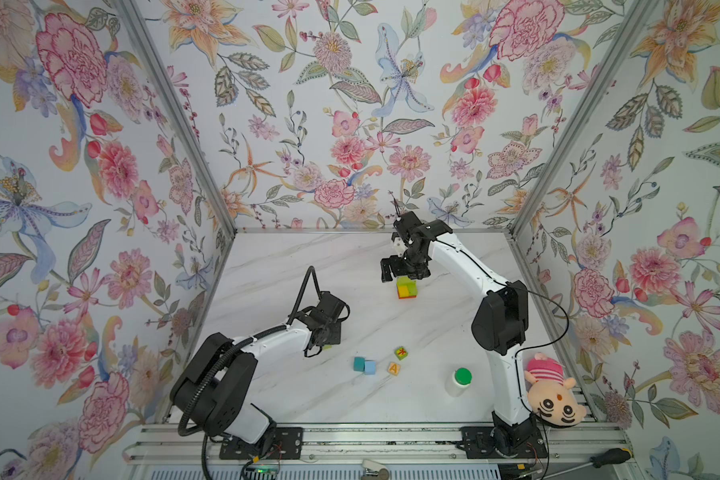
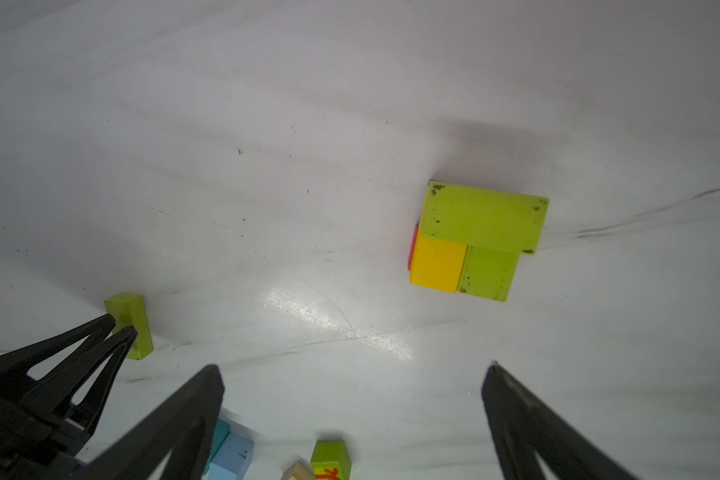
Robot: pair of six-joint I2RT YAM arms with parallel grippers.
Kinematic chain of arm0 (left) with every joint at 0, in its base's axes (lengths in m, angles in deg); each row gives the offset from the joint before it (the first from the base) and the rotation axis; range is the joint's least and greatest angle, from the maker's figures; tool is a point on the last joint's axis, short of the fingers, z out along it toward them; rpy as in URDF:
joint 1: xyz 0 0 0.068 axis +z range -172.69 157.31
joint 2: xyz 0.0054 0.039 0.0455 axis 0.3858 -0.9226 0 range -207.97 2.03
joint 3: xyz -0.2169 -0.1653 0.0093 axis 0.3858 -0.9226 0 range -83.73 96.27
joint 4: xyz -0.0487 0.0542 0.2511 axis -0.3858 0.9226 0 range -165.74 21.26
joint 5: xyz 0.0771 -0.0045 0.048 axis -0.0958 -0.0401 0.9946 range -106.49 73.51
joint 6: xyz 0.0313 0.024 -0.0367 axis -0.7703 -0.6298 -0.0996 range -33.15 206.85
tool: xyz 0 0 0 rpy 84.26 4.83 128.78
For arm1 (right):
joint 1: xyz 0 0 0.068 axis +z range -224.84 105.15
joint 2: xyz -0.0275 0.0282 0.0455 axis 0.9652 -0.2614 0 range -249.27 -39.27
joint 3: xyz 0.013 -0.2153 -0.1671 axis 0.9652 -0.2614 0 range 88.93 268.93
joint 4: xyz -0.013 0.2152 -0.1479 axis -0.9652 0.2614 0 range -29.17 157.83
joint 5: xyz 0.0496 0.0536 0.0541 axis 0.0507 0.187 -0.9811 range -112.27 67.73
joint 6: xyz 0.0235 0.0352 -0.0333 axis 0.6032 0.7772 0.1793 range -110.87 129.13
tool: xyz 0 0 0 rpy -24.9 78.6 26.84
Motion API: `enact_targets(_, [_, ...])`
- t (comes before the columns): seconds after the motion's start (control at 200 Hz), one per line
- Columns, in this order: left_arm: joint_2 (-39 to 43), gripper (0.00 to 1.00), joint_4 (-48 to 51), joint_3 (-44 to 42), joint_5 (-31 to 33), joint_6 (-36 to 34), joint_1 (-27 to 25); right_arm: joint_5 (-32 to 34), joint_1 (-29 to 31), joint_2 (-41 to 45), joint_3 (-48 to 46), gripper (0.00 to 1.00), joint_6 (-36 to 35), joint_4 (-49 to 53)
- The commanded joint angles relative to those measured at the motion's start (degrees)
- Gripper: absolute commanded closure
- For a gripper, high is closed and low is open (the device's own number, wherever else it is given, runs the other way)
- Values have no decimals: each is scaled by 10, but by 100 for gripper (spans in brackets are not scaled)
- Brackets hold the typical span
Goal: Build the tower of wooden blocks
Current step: 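Lower the left gripper over a long lime-green bar on the table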
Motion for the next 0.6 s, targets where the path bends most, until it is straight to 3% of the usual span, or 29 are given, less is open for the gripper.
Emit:
enact_targets(0.0, [-14, 74, 15, 24, -9, -28, 6, 18, -10, 42, -9, 1, -9, 9])
enact_targets(0.22, [-45, 66, 55, 56, -3, -32, 5, 21, -26, 61, -23, 1, -12, 10])
enact_targets(0.51, [20, 54, 70, 47, 18, 6, 5, 19, -30, 61, -39, 1, -23, 9])
enact_targets(0.59, [35, 46, 62, 27, 20, 28, 5, 19, -32, 59, -37, 1, -23, 9])
